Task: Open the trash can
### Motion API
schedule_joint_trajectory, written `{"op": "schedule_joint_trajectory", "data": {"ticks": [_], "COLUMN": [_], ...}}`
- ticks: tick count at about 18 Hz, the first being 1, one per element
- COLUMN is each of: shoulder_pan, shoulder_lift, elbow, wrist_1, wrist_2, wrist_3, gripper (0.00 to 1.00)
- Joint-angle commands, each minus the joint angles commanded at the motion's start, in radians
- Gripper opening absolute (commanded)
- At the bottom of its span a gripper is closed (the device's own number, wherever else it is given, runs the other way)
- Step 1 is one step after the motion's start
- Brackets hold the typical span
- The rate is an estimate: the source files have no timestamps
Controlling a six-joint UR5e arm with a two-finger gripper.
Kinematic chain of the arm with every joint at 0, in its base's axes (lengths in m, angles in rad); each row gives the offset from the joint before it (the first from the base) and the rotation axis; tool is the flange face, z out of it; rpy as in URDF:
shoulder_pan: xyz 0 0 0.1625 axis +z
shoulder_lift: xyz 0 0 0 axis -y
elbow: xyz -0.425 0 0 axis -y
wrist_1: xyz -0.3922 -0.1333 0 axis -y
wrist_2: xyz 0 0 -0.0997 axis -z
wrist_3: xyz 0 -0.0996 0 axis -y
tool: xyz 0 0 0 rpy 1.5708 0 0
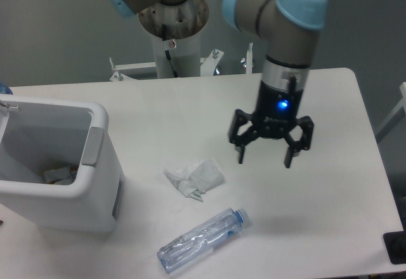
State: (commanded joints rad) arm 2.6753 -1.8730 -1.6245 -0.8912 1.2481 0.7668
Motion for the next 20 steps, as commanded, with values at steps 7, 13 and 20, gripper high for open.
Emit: {"op": "schedule_joint_trajectory", "data": {"ticks": [7,13,20], "shoulder_pan": [-0.011,-0.048,-0.058], "shoulder_lift": [-0.049,-0.057,-0.06], "elbow": [0.014,-0.003,-0.021], "wrist_1": [0.002,0.0,0.0], "wrist_2": [0.186,0.269,0.289], "wrist_3": [0.233,0.376,0.374], "gripper": [1.0,1.0,1.0]}}
